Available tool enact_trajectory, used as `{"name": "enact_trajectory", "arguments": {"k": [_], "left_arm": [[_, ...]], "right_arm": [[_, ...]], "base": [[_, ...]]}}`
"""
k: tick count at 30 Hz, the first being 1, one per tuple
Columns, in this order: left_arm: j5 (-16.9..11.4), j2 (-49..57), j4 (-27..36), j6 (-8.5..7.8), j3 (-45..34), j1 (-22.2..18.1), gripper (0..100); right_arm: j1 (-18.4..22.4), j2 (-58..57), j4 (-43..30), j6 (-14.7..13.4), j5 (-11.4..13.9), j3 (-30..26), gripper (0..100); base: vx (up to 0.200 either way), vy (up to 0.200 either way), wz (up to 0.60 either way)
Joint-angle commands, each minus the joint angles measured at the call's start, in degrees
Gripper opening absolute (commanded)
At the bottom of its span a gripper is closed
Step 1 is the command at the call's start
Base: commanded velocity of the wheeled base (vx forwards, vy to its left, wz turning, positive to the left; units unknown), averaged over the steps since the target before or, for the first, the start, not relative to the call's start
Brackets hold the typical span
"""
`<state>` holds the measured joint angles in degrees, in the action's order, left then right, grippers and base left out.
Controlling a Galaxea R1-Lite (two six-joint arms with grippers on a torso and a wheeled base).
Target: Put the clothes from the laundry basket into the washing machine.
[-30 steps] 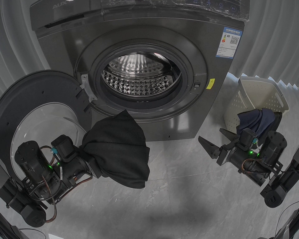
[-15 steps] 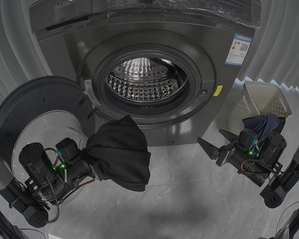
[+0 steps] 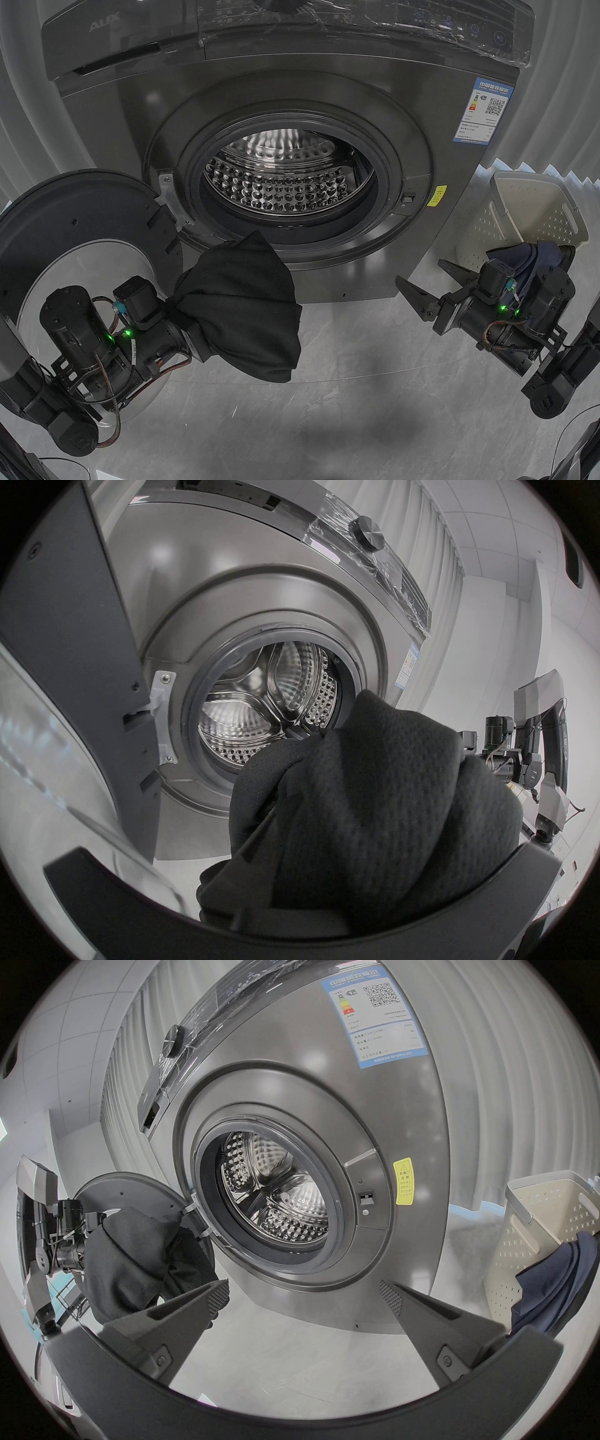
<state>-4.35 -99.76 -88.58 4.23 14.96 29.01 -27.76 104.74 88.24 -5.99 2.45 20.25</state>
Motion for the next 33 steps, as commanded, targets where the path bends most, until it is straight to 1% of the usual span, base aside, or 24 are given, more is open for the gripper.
{"name": "enact_trajectory", "arguments": {"k": [1,4,8,13,16,19,28,33], "left_arm": [[0.0,-0.3,0.0,-0.01,0.0,0.0,0],[0.1,-0.5,0.0,-0.01,0.5,-0.2,0],[0.3,-0.9,0.0,0.43,0.9,-0.4,0],[0.3,-1.1,0.0,0.16,0.8,-0.4,0],[0.3,-1.1,0.0,0.16,0.9,-0.4,0],[0.4,-1.2,0.0,0.08,0.9,-0.4,0],[0.4,-1.2,0.0,-0.01,0.9,-0.4,0],[0.4,-1.3,0.0,-0.10,0.8,-0.4,0]], "right_arm": [[-0.1,-0.1,0.0,0.0,0.0,0.0,100],[-0.1,-0.1,0.0,0.0,0.0,-0.2,100],[-0.1,-0.1,0.0,0.0,0.1,-0.3,100],[-0.2,-0.1,0.0,0.0,0.1,-0.4,100],[-0.5,-0.1,0.0,-0.2,0.1,-0.6,100],[-1.4,-0.1,0.0,-0.3,0.3,-1.4,100],[-4.7,-0.2,0.0,-0.3,0.5,-4.7,100],[-5.6,-0.2,0.0,-0.2,0.5,-5.3,100]], "base": [[0.000,0.000,0.00],[0.000,0.000,0.00],[0.200,0.000,0.00],[0.200,0.000,0.00],[0.000,0.000,0.00],[0.000,0.000,0.00],[0.200,0.000,0.00],[0.000,0.000,0.00]]}}
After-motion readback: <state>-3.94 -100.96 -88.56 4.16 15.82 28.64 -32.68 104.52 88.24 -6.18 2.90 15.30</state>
